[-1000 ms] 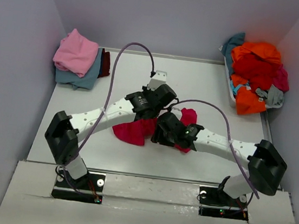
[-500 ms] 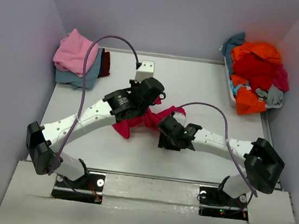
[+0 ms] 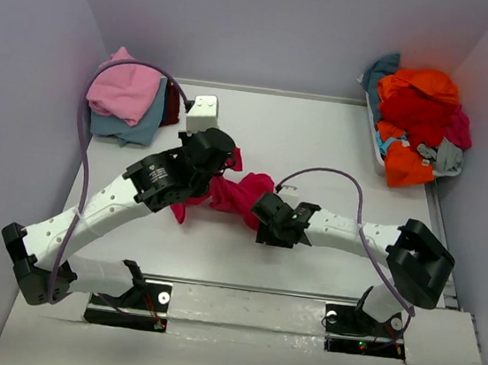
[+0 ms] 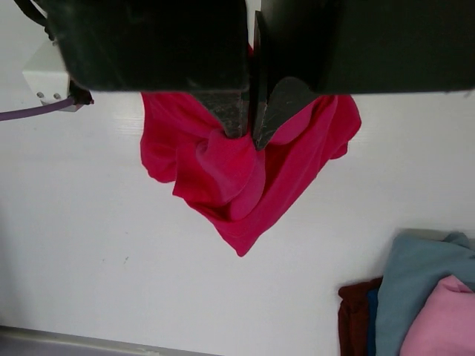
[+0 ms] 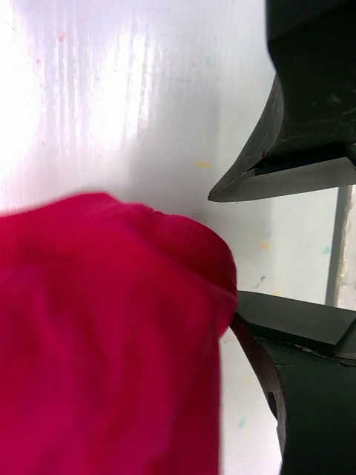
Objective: Fold and stack the t-shirts
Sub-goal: Flatten out the tshirt
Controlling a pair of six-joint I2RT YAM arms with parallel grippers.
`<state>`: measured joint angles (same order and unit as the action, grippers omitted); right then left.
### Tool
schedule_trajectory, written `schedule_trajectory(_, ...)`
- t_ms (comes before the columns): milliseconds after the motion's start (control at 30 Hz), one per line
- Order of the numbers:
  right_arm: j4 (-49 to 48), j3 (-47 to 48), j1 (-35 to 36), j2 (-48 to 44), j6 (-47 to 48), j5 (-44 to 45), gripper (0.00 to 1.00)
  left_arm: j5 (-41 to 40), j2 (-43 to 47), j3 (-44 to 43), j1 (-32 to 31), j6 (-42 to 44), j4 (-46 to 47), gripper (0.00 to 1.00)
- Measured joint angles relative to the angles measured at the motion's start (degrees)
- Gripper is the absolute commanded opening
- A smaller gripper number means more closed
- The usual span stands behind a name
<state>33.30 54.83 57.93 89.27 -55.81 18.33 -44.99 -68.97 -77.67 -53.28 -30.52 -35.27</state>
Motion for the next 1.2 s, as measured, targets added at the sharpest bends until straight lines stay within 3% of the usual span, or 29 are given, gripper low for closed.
schedule_trajectory(433,-2.34,4.96,0.02,5.22,1.29,0.81,0.58,-2.62,3.26,1.09,-0.68,4.59,-0.79,0.06)
schedule_trajectory(900,-3.17,16.7,0.02,9.11,4.92,4.37,0.56,-2.71,3.54,2.12,-0.68,6.08,-0.57,0.06)
schedule_trajectory(1000,-3.19,16.7,0.02,9.31,4.98,4.42,0.44,-2.71,3.74,2.34,-0.68,6.08,-0.59,0.06)
schedule_trajectory(1033,-3.26,16.7,0.02,9.44,4.87,4.44,0.3,-2.71,3.8,2.34,-0.68,6.08,-0.57,0.06)
schedule_trajectory(1100,-3.28,16.7,0.02,9.81,5.11,4.48,0.2,-2.71,3.96,2.36,-0.68,6.08,-0.57,0.06)
schedule_trajectory(1133,-3.32,16.7,0.02,10.01,4.7,4.59,0.1,-2.71,4.13,2.47,-0.68,6.08,-0.52,0.06)
schedule_trajectory(1200,-3.28,16.7,0.02,10.4,4.94,4.66,0.07,-2.71,4.61,3.1,-0.68,6.08,-0.5,0.06)
